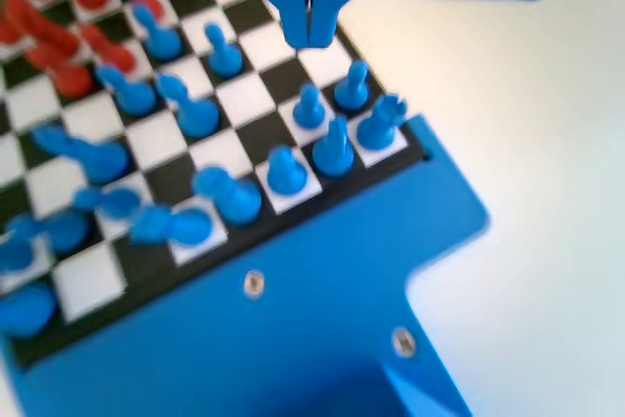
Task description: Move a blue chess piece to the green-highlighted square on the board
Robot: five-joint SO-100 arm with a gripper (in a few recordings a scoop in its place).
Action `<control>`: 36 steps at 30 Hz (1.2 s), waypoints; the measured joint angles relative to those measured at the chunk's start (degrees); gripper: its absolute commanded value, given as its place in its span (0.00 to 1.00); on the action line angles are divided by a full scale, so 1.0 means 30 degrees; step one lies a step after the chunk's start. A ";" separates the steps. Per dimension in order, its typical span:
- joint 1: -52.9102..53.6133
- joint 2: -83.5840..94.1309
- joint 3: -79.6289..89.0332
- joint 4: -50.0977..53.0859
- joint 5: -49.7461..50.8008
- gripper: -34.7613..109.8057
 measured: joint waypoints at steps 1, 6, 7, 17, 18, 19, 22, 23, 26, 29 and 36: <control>0.0088 0.0000 0.0000 -0.0146 -0.0176 0.25; 0.0469 0.0000 0.0117 -0.0146 -0.0879 0.25; 0.0498 0.0000 0.0264 -0.0264 -0.0967 0.25; 0.0557 0.0000 0.0996 -0.0908 -0.1055 0.25; 0.0557 0.0000 0.0996 -0.1025 -0.1055 0.25; 0.0557 0.0000 0.1172 -0.1377 -0.1113 0.25; 0.0557 -0.0117 0.1611 -0.1494 -0.1377 0.25; 0.0703 -0.0234 0.1641 -0.1611 -0.1377 0.25; 0.0879 -0.0293 0.1670 -0.1699 -0.1377 0.25; 0.0879 -0.0586 0.1670 -0.2051 -0.1377 0.25; 0.0791 -0.0996 0.1875 -0.2490 -0.1377 0.25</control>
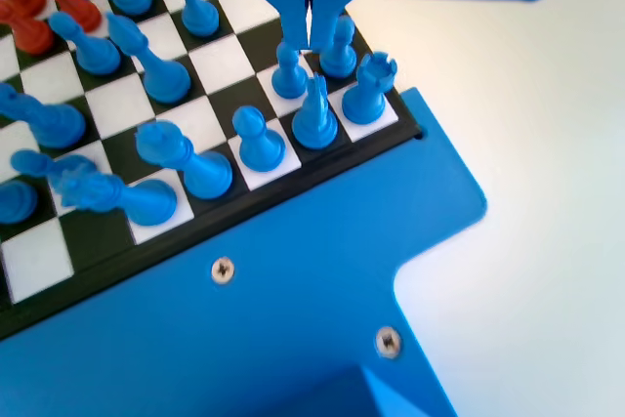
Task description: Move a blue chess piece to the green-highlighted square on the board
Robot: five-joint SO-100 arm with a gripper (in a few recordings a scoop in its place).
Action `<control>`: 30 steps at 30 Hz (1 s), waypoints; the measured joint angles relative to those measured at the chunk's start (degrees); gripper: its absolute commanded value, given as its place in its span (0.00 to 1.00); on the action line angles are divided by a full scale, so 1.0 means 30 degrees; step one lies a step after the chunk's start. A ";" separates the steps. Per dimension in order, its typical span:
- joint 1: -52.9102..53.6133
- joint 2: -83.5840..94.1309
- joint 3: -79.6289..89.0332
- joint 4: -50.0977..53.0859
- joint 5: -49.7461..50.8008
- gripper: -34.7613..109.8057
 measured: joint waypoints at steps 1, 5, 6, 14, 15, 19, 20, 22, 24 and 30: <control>-0.0029 0.0000 0.0059 0.0117 0.0000 0.25; -0.0088 -0.0264 0.0029 -0.0146 0.0000 0.25; -0.0059 -0.0264 0.0029 -0.0117 0.0000 0.25; -0.0088 -0.0674 0.0410 -0.0996 0.0000 0.25; -0.0088 -0.0674 0.0410 -0.1025 0.0000 0.25; -0.0088 -0.0967 0.0439 -0.0820 -0.0059 0.25; -0.0088 -0.0996 0.0439 -0.0820 -0.0146 0.25; -0.0059 -0.1172 0.0381 -0.0527 -0.0293 0.25; -0.0059 -0.1318 0.0117 0.0059 -0.0439 0.25; -0.0293 -0.2285 -0.1289 0.1846 -0.0352 0.25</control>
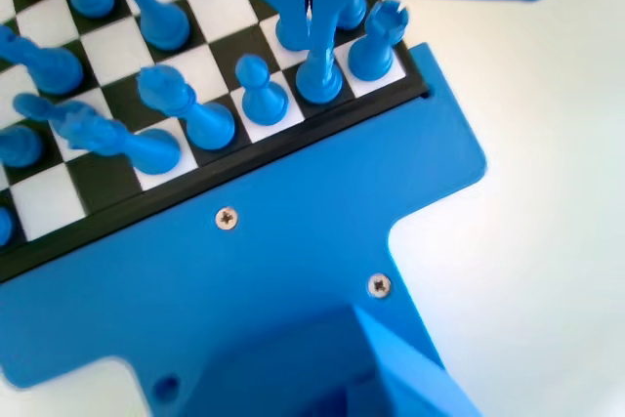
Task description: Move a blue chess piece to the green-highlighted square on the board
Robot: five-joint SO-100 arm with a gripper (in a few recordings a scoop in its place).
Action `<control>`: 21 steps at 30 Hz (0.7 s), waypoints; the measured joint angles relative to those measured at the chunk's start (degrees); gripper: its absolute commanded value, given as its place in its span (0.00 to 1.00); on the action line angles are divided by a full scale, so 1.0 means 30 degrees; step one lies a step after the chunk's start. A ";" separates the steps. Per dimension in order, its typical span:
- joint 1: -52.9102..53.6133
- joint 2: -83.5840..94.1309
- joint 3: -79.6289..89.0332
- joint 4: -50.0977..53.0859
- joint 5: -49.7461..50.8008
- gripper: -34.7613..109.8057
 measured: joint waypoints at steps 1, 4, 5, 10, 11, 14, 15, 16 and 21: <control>-0.0059 -0.0176 -0.0146 0.0117 0.0000 0.25; -0.0176 -0.0381 -0.0732 0.0527 0.0000 0.25; -0.0234 -0.0381 -0.0850 0.0586 0.0000 0.25; -0.0322 -0.1025 -0.1377 0.1260 -0.0176 0.25; -0.0322 -0.1260 -0.1465 0.1260 -0.0264 0.25; -0.0322 -0.1406 -0.1494 0.1113 -0.0352 0.25; -0.0322 -0.1406 -0.1494 0.0908 -0.0469 0.27; -0.0322 -0.1406 -0.1494 0.0732 -0.0527 0.28; -0.0322 -0.1406 -0.1494 0.0234 -0.1172 0.34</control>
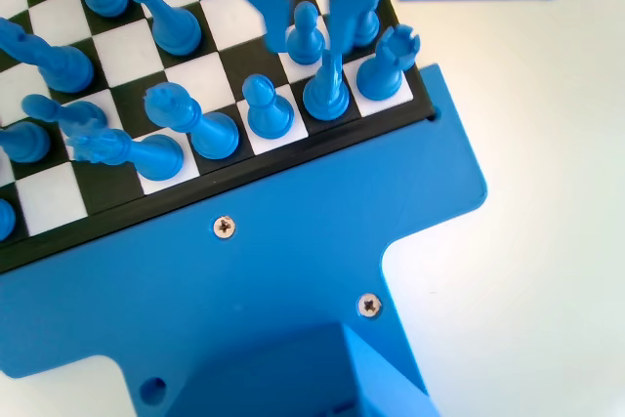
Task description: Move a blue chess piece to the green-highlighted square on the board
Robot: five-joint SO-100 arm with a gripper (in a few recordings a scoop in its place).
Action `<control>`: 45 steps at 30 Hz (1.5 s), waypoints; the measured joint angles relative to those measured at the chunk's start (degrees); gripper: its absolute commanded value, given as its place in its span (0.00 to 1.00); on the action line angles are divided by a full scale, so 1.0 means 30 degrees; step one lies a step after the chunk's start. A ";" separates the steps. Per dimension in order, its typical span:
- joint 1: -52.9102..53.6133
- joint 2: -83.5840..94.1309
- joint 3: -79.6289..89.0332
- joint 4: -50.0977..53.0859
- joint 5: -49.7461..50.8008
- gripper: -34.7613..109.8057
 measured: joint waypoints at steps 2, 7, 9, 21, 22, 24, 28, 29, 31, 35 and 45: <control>0.0059 0.0000 0.0000 -0.0029 -0.0322 0.35; 0.0439 0.0000 0.0264 -0.0703 -0.0879 0.34; 0.0703 -0.0029 0.0498 -0.0908 -0.1084 0.32; 0.1055 -0.0645 0.1172 -0.2314 -0.1436 0.32; 0.1055 -0.0645 0.1172 -0.2344 -0.1436 0.32; 0.1055 -0.0645 0.1172 -0.2344 -0.1436 0.32; 0.1055 -0.0937 0.1172 -0.2461 -0.1729 0.32; 0.1055 -0.0996 0.1172 -0.2578 -0.1787 0.32; 0.1055 -0.1289 0.1172 -0.2666 -0.1758 0.32; 0.1055 -0.1318 0.1172 -0.2930 -0.1611 0.31; 0.1055 -0.1670 0.1406 -0.3311 -0.1611 0.30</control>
